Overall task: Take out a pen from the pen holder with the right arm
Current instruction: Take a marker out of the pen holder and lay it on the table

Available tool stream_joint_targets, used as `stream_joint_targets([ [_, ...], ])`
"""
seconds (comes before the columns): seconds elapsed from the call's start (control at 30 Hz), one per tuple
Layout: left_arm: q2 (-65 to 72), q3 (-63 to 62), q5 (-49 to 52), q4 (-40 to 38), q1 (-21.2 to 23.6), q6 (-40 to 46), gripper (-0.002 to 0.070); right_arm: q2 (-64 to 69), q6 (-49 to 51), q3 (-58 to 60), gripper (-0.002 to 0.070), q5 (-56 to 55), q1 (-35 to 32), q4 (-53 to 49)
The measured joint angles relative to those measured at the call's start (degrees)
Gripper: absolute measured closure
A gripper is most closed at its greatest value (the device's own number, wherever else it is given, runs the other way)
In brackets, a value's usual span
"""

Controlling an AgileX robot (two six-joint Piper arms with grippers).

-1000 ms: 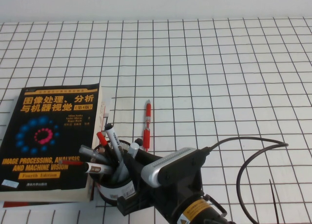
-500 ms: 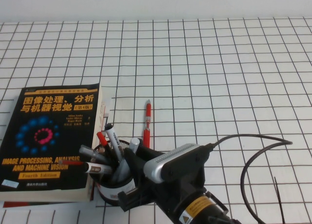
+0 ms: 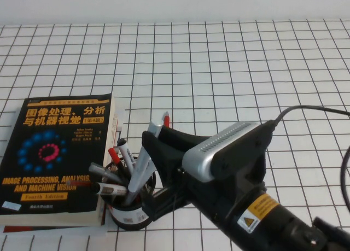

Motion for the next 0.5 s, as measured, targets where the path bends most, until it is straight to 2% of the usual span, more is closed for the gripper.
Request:
stream_joint_targets([
  [0.2, 0.0, 0.0, 0.0, 0.0, 0.0, 0.0, 0.0679, -9.1, -9.3, -3.6, 0.0556, 17.1, -4.3, 3.0],
  [0.5, 0.0, 0.0, 0.0, 0.0, 0.0, 0.0, 0.0679, -14.2, -10.3, -12.3, 0.0556, 47.6, -21.1, 3.1],
])
